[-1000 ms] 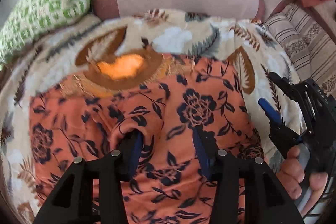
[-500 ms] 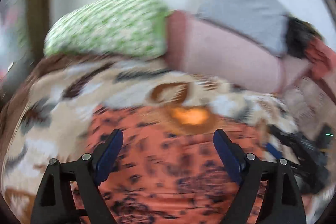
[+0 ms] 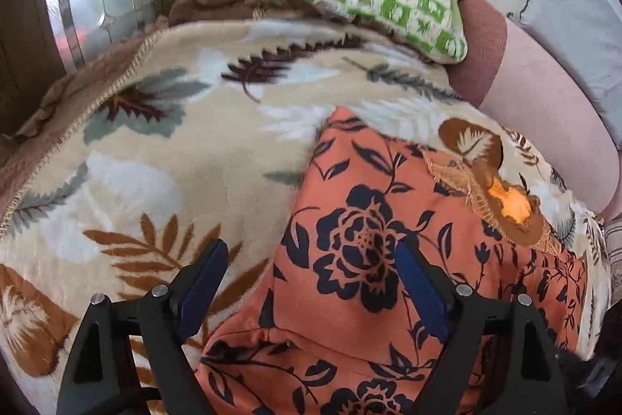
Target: Fold small clothes
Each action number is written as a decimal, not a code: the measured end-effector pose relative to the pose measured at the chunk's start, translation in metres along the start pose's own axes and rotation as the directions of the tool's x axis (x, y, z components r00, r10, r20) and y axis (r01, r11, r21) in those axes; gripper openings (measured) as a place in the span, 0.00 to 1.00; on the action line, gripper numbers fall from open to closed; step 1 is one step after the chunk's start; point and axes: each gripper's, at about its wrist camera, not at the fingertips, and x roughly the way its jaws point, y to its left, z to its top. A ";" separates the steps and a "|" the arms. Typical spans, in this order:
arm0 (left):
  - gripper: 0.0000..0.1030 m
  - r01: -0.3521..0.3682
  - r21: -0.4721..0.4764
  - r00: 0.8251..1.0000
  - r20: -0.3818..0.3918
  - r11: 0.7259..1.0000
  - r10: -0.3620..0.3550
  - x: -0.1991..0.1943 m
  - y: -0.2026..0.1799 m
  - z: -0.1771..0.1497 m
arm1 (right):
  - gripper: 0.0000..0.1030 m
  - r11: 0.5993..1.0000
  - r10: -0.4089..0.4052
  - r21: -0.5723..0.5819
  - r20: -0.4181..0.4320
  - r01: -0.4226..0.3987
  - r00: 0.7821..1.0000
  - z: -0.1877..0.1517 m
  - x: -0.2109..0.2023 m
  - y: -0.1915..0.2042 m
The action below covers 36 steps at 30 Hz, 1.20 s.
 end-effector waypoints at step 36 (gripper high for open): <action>0.85 0.032 0.267 0.997 -0.082 0.963 -0.010 0.018 -0.052 -0.013 | 0.33 0.973 -0.230 0.032 0.192 0.228 0.954 0.008 -0.052 -0.042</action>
